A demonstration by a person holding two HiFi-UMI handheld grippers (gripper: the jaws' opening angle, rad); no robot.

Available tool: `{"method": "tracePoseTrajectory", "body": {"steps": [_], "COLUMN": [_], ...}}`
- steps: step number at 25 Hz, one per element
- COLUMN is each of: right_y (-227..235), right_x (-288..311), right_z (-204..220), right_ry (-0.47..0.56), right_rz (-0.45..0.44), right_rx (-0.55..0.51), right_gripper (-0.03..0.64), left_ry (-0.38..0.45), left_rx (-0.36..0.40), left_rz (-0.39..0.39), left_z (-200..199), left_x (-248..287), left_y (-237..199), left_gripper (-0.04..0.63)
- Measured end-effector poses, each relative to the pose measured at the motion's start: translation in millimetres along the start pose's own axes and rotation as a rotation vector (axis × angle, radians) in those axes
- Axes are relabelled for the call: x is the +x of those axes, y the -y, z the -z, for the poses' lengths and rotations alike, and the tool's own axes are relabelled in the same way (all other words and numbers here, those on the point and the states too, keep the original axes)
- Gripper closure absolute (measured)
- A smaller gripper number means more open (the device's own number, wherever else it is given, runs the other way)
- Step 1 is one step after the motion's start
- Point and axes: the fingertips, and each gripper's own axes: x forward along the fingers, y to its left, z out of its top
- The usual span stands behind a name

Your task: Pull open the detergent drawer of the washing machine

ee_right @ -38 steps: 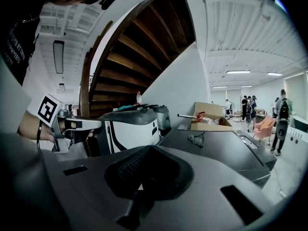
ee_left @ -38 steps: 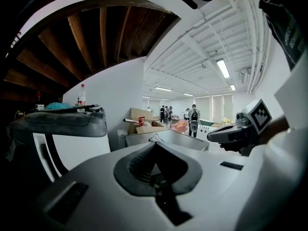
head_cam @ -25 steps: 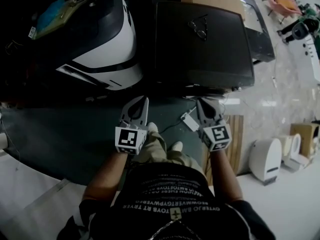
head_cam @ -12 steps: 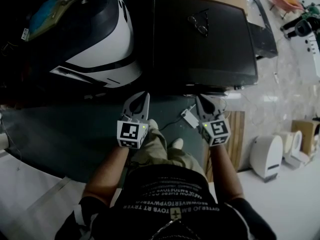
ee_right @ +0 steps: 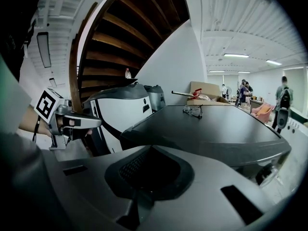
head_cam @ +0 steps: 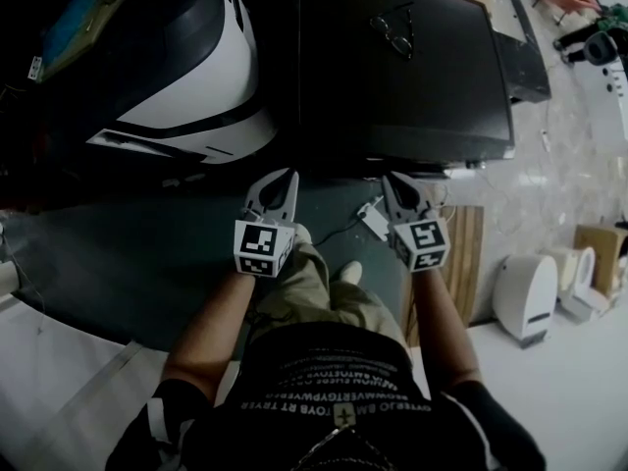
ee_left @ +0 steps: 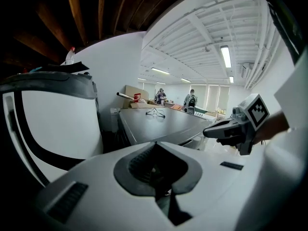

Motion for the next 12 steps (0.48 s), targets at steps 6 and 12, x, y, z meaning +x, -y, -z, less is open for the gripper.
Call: {"method": "tracePoseTrajectory", "body": {"steps": [6,12], "right_y": [7.2,14.1], "right_x": [12.5,22.7], "right_z": [14.3,29.8], "right_ry": [-0.027,-0.066], "right_rz": [0.019,0.03], "right_rx": [0.006,0.005], "right_gripper": [0.615,0.615], "left_ry": [-0.024,-0.063], "left_rx": [-0.009,-0.02], "left_rz": [0.005,-0.009], "left_z": [14.8,33.3], "left_x": [14.5,31.6], "left_y": [-7.2,-12.2], "left_gripper": [0.592,0.577]}}
